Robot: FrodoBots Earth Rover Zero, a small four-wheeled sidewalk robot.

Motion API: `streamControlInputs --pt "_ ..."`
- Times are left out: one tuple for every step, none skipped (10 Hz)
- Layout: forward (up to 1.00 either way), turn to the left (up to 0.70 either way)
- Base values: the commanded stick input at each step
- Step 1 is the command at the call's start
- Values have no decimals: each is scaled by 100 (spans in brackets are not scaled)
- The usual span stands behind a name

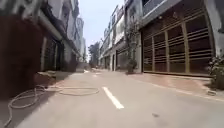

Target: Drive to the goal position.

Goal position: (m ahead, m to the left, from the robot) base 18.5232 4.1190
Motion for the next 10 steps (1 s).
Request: streamControlInputs --pt "100 0" --pt "100 0" --pt "100 0" --pt "100 0" --pt "100 0" --pt "100 0" --pt "100 0" --pt "100 0" --pt "100 0" --pt "100 0"
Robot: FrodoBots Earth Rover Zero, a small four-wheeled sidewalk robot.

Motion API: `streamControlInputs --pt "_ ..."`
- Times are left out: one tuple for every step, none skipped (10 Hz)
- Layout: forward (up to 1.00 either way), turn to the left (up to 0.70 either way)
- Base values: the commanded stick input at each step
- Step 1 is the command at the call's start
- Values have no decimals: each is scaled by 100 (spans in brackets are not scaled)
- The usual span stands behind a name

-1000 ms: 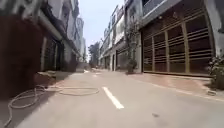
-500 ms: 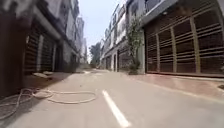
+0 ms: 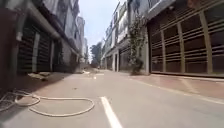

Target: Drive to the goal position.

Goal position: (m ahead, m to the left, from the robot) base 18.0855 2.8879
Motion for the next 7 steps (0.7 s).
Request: streamControlInputs --pt "100 0" --pt "100 0" --pt "100 0" --pt "100 0" --pt "100 0" --pt "100 0" --pt "100 0"
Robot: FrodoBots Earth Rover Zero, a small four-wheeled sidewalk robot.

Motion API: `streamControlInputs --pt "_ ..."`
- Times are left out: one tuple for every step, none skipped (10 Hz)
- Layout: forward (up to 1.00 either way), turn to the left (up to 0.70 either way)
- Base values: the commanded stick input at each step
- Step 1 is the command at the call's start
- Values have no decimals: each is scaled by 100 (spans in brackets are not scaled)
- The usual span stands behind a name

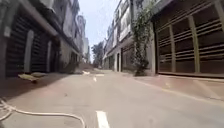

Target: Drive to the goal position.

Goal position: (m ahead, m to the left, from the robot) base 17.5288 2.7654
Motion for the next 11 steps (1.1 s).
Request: streamControlInputs --pt "100 0" --pt "100 0" --pt "100 0" --pt "100 0" --pt "100 0" --pt "100 0" --pt "100 0" --pt "100 0" --pt "100 0" --pt "100 0" --pt "100 0"
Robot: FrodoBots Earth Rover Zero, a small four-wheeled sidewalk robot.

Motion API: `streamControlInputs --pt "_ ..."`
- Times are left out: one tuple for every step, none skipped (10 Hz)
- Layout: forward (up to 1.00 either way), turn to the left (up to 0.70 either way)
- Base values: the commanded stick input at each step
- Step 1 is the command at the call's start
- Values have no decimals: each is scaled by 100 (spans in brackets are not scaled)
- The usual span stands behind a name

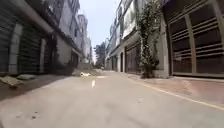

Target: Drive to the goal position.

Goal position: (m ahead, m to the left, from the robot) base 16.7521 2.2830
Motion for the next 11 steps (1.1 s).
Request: streamControlInputs --pt "100 0" --pt "100 0" --pt "100 0" --pt "100 0" --pt "100 -8" --pt "100 -40" --pt "100 -40" --pt "100 -40" --pt "100 -40" --pt "100 -40" --pt "100 -40"
